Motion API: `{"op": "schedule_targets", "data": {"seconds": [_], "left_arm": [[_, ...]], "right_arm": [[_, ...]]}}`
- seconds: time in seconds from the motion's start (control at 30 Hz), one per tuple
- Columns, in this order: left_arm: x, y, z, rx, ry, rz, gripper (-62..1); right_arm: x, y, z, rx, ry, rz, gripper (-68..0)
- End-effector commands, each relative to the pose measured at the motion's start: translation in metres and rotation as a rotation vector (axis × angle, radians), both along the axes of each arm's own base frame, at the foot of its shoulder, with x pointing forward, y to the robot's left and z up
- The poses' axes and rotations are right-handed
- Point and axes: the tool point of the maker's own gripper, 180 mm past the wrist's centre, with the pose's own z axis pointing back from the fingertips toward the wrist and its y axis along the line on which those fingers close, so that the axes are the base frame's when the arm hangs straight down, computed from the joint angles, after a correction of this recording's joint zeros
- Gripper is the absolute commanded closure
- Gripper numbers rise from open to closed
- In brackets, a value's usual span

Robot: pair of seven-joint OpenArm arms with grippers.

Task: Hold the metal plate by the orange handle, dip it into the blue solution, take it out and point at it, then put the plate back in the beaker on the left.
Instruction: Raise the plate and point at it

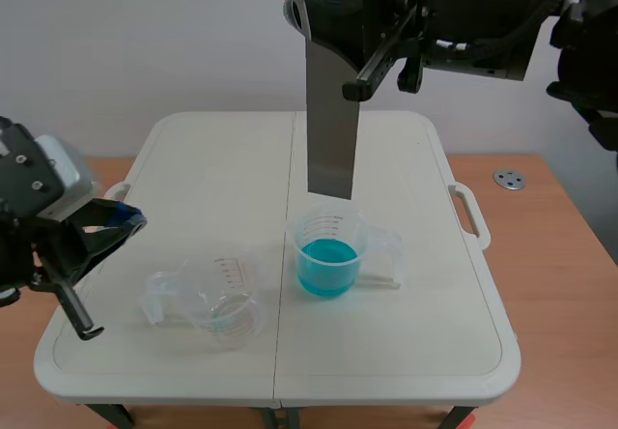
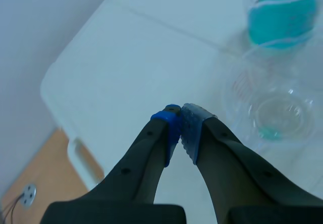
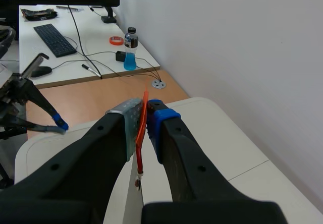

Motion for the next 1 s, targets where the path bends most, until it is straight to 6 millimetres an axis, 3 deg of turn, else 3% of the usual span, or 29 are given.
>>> {"op": "schedule_targets", "data": {"seconds": [0.0,0.2,0.4,0.7,0.97], "left_arm": [[0.006,-0.010,0.006,-0.028,-0.015,0.006,-3.0],[0.016,-0.050,0.016,-0.087,-0.036,-0.042,-3.0],[0.023,-0.076,0.025,-0.117,-0.050,-0.072,-3.0],[0.028,-0.089,0.023,-0.103,-0.041,-0.089,-3.0],[0.027,-0.091,0.004,-0.063,-0.012,-0.109,-3.0]], "right_arm": [[-0.002,-0.001,0.017,0.029,-0.040,0.013,-1.3],[-0.002,-0.001,0.017,0.028,-0.040,0.013,-1.3],[-0.002,-0.001,0.016,0.026,-0.039,0.012,-1.3],[-0.002,-0.001,0.016,0.026,-0.039,0.012,-1.3],[-0.002,-0.001,0.016,0.026,-0.039,0.012,-1.3]]}}
